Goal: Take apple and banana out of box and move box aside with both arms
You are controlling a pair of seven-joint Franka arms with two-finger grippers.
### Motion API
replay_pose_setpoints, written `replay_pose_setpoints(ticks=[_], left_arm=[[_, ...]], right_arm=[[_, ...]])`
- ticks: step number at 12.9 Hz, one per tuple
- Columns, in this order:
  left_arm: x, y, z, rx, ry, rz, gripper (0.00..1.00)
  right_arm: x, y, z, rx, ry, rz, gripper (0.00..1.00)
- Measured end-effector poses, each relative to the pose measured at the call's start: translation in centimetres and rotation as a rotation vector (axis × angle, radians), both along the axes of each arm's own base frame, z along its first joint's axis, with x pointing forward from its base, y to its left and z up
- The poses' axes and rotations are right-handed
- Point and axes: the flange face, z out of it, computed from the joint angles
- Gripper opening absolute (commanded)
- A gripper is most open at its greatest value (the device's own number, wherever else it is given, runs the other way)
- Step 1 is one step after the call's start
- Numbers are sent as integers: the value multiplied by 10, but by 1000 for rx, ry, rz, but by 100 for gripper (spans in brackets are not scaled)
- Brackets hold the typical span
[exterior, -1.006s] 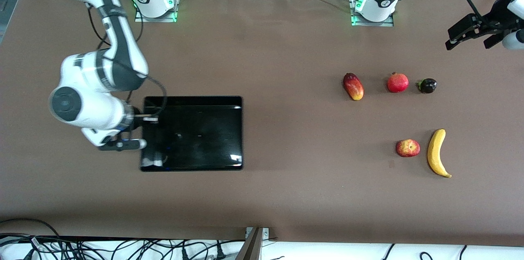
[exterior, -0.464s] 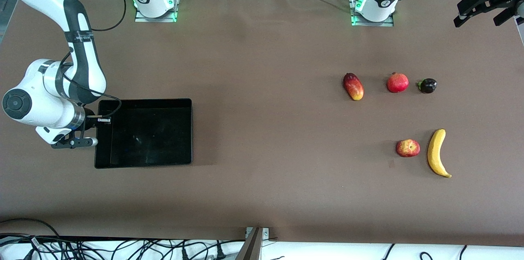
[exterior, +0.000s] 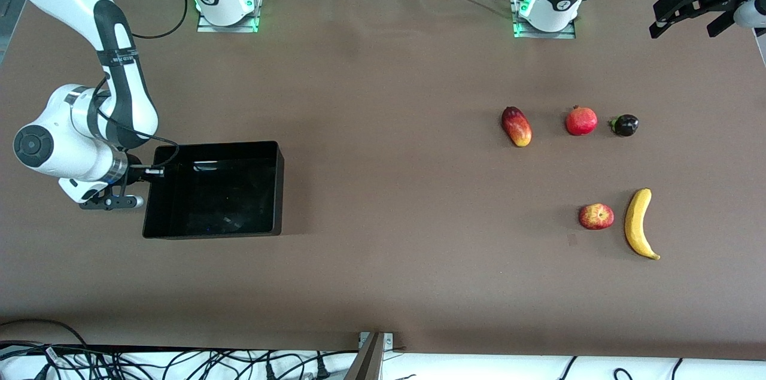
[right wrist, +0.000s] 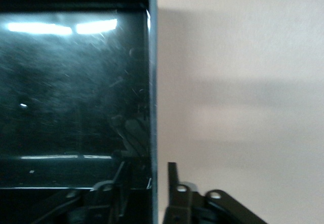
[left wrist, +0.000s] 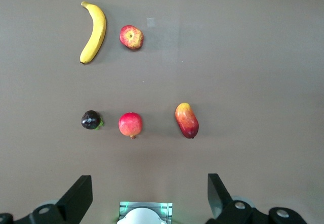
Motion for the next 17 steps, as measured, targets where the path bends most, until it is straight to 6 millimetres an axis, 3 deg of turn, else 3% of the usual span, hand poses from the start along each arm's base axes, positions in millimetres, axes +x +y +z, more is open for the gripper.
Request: replay_pose_setpoints(ticks=[2,4,8,12,14,17], left_arm=[[0,0,-3,1,10,2,100],[-2,1,-5,3,27,5,100],[-3,3,-6,4,43,11,100],[-4,4,-7,4,47,14,100],[-3,4,-9,5,56,13,100],[-3,4,-13,6,66,13,100]], right_arm=[[5,10,43,24,-25,14,100],[7,18,99,55,-28,30,100],[-10,44,194,108,-43,84,100],[-52,43,262,113,-1,77,100],[-72,59,295,70,-10,58,100],[-80,83,310,56,-27,57,100]])
